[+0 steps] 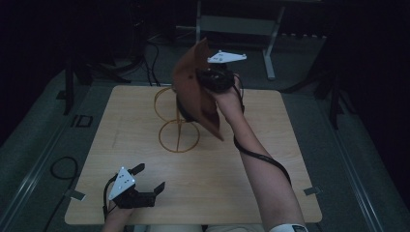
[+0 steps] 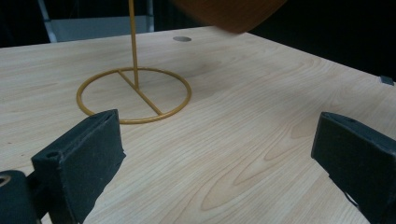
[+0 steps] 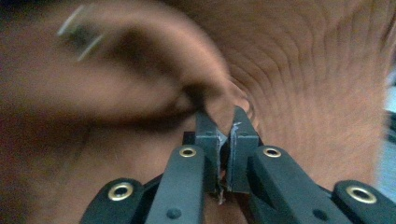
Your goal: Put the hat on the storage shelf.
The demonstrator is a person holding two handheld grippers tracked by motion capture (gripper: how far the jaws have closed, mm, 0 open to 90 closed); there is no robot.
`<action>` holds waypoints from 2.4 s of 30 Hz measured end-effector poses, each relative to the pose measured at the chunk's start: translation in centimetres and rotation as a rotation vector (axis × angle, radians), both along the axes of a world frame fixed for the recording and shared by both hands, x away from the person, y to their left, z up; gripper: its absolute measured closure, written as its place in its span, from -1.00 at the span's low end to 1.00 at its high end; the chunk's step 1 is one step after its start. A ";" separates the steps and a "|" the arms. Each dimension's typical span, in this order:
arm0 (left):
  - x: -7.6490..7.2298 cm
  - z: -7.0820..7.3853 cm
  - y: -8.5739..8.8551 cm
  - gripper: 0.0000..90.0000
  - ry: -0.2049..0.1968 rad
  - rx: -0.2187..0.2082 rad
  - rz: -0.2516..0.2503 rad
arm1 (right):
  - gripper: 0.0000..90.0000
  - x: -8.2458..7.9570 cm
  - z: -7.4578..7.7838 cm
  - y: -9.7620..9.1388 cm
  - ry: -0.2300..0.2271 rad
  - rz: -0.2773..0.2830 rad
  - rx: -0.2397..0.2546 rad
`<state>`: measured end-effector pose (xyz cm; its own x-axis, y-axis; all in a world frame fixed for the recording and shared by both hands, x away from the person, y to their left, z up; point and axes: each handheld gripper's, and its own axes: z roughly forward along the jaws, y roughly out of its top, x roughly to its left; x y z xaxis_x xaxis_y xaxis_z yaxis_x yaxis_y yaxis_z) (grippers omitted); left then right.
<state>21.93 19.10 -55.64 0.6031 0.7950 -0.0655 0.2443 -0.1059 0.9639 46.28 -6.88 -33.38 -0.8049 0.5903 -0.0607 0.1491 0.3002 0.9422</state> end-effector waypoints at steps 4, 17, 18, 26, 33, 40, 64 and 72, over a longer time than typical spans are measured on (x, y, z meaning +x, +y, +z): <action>0.0 -0.1 0.1 -0.94 0.006 -0.008 -0.002 | 0.88 -0.1 -0.1 1.7 0.003 0.029 -0.051; 0.2 -0.4 0.1 -0.94 0.026 -0.027 -0.026 | -0.20 0.4 -1.3 6.6 0.087 0.108 -0.130; 0.2 -0.4 0.1 -0.94 0.026 -0.029 -0.026 | -0.24 0.3 -1.4 7.0 0.081 0.105 -0.141; 0.2 -0.5 0.0 -0.94 0.035 -0.030 -0.037 | -0.61 0.7 -3.2 8.5 -0.049 0.123 -0.219; 0.2 -0.7 -0.1 -0.94 0.042 -0.031 -0.044 | -0.63 0.6 -3.4 8.3 -0.056 0.142 -0.209; 0.3 -0.8 0.0 -0.94 0.048 -0.040 -0.039 | -0.66 0.1 -2.4 6.8 -0.055 0.157 -0.191; 0.5 -1.3 0.0 -0.94 0.057 -0.006 -0.019 | -0.67 -4.2 -3.6 -1.6 -0.007 0.179 -0.077; 0.5 -1.4 0.0 -0.94 0.054 0.003 -0.014 | -0.67 -5.6 -5.7 -4.5 0.021 0.174 -0.061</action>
